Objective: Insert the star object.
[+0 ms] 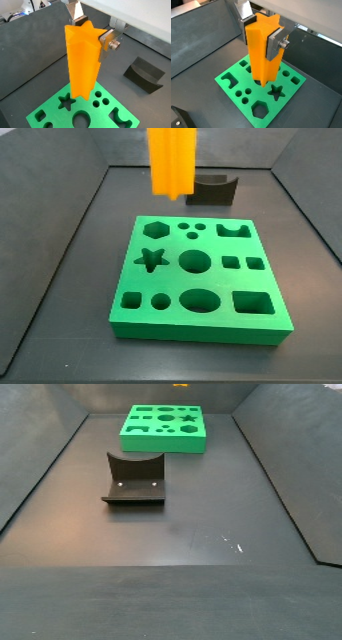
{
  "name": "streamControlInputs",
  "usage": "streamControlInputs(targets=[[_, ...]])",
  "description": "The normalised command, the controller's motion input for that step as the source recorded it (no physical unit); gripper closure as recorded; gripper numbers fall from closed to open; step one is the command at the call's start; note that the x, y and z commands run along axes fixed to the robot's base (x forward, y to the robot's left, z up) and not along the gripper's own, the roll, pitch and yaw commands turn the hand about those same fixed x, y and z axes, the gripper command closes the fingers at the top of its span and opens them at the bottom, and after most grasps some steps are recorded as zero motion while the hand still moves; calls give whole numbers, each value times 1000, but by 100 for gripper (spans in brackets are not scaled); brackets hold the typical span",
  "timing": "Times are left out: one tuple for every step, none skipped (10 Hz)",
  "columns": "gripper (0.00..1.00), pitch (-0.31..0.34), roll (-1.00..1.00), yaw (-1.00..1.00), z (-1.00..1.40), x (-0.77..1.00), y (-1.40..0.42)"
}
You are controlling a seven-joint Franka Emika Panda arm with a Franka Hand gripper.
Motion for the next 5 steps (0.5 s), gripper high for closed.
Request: streamControlInputs(targets=[[100,-114,73,57,-69,-37,-154],[100,-104,0,29,-471,0,-80],[100,-39,60,14,-926,0,-151],[100,-43,123,0,-1000,-123,-103],[100,-19,210,0,-971,-234,-251]])
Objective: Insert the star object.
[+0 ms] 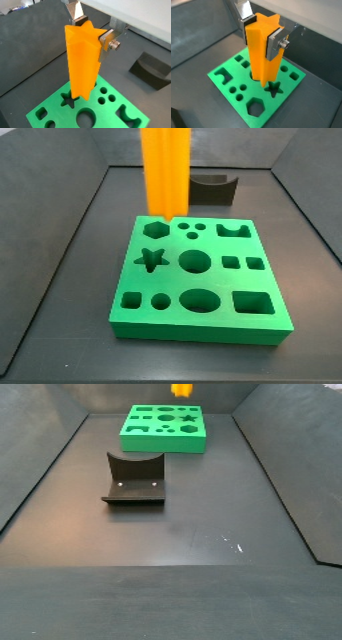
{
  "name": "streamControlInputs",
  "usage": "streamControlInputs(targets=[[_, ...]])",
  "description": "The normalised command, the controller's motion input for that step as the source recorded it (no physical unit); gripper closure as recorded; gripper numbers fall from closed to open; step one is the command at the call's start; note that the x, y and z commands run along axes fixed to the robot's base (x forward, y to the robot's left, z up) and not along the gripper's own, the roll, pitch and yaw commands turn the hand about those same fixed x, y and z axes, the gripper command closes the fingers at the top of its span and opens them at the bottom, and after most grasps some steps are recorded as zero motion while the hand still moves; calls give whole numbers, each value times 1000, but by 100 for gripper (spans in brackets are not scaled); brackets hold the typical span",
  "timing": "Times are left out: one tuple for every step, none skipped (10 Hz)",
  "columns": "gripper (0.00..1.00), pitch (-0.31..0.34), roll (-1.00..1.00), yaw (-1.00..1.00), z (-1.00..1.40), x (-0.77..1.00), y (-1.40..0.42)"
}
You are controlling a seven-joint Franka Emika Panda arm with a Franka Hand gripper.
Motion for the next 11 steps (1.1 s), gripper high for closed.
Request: streamControlInputs(targets=[[100,0,233,0,-880,-117,-323],[100,0,253,-54,-763,-40,-337],[100,0,187,-91,-471,-6,-231],[100,0,143,-80,-340,0,-131],[100,0,91,-80,-323,0,-123],[100,0,97,-109,-374,0,-109],[100,0,103,-109,-360,0,-77],[100,0,96,-57,-297,-9,-3],[100,0,66,-77,-320,0,-11],[100,0,93,-77,-266,-60,0],[100,0,67,-80,-186,-186,0]])
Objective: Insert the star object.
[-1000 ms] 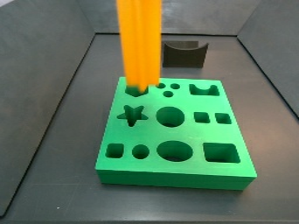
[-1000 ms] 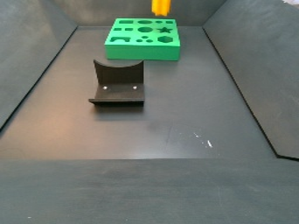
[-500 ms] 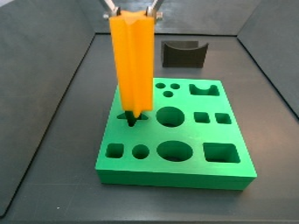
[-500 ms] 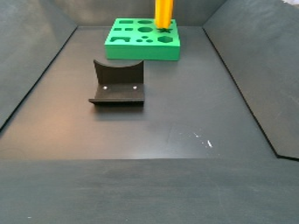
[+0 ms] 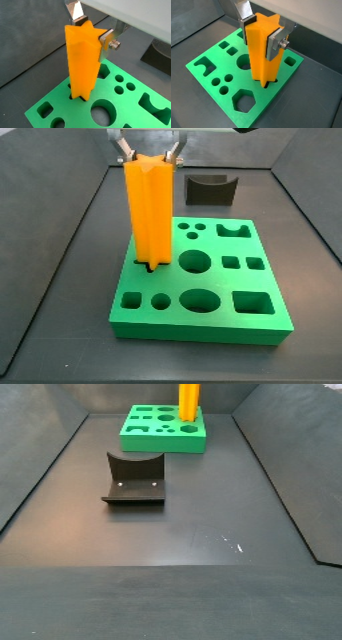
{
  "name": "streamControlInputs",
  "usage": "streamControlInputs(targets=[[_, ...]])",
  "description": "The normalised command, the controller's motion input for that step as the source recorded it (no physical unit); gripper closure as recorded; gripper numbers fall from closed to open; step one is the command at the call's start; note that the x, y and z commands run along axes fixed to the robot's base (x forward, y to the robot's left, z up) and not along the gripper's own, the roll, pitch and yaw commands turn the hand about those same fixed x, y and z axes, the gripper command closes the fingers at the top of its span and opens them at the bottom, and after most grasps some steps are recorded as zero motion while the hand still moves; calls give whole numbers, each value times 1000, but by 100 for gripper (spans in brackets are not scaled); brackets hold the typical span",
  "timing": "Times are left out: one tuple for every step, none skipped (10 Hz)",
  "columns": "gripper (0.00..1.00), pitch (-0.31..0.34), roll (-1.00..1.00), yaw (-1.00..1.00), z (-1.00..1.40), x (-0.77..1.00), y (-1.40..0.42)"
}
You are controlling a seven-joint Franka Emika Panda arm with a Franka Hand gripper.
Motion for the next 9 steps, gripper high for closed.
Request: streamControlInputs(targets=[[100,0,24,-63,-123,-197,-66],[100,0,37,-29,-117,-11,-177],[100,0,87,0,-157,14,-223],[100,9,131,0,-234,129,-223],[100,37,223,0,-320,254,-140],[100,23,270,20,-300,151,-26],[100,0,266,71,-283,31,0],[100,0,243,91,-283,0,0],[100,-20,184,20,-251,-129,3]])
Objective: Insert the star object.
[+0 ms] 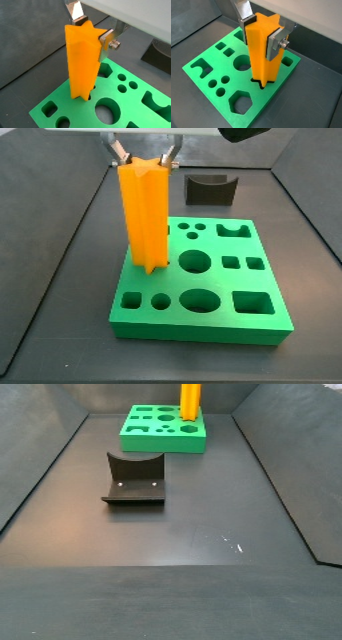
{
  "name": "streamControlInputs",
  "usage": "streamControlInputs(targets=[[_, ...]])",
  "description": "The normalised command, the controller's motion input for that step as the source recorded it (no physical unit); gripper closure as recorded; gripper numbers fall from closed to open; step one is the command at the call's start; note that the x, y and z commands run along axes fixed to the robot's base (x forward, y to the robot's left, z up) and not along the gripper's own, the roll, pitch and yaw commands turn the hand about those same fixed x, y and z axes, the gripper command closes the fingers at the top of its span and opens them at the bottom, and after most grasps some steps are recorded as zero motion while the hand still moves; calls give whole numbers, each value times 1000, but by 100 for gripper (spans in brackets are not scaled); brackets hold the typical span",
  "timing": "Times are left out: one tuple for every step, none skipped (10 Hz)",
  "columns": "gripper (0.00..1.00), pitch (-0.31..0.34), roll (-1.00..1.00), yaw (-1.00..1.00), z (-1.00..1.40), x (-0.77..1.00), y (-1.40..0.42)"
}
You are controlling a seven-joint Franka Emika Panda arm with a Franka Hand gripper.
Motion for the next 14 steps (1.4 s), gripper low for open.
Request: streamControlInputs(targets=[[100,0,161,31,-251,-14,0],[100,0,203,131,-311,63,0],[100,0,231,166,-323,120,0],[100,0,229,149,-317,106,0],[100,0,239,171,-303,63,0],[100,0,224,163,-303,26,0],[100,0,216,157,-309,3,0],[100,0,224,200,-314,0,23],[100,0,220,217,-306,0,14],[100,0,213,260,-306,60,0],[100,0,203,254,-317,54,0],[100,0,184,151,-323,71,0],[100,0,131,0,-303,0,0],[100,0,96,-197,-289,0,-6]])
